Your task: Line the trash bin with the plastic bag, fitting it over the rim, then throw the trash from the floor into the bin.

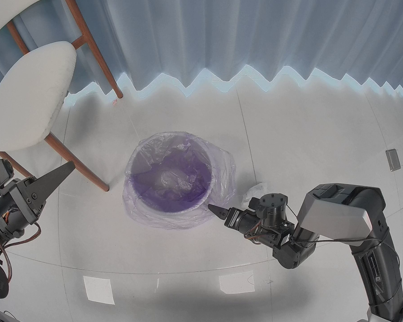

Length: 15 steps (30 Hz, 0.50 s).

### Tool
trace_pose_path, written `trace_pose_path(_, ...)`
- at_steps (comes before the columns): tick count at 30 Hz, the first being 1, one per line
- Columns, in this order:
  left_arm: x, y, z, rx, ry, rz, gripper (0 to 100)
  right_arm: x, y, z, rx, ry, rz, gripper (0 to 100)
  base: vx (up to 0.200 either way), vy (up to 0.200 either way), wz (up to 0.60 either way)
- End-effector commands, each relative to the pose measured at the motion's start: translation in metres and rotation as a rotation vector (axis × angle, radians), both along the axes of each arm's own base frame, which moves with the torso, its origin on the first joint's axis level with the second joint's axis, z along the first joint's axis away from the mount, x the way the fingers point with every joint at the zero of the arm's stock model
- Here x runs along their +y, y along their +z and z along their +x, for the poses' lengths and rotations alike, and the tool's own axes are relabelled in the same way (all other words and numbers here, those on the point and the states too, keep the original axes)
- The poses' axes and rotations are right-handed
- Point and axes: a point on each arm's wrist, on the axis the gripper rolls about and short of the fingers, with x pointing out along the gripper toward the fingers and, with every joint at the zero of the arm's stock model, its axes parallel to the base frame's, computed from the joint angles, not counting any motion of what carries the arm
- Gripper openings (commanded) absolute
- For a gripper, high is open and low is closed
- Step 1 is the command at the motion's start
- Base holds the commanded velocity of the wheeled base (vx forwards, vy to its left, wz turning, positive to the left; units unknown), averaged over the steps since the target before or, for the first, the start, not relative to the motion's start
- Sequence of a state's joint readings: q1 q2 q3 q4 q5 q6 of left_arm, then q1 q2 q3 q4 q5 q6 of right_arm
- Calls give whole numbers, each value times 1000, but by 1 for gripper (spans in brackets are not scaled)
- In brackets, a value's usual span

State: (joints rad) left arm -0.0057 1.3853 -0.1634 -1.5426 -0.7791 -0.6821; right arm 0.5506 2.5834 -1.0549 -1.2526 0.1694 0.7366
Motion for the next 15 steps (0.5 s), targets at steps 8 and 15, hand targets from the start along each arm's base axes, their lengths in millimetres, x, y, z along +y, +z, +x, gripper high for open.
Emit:
trace_pose_path(8, 0, -2, -1, 7, -3, 2, 100, 18, -32, 9, -24, 64, -150, 100, 0, 0, 0)
trace_pose_path(15, 0, -2, 0, 10, -3, 2, 100, 8, -31, 23, -61, 17, -260, 100, 0, 0, 0)
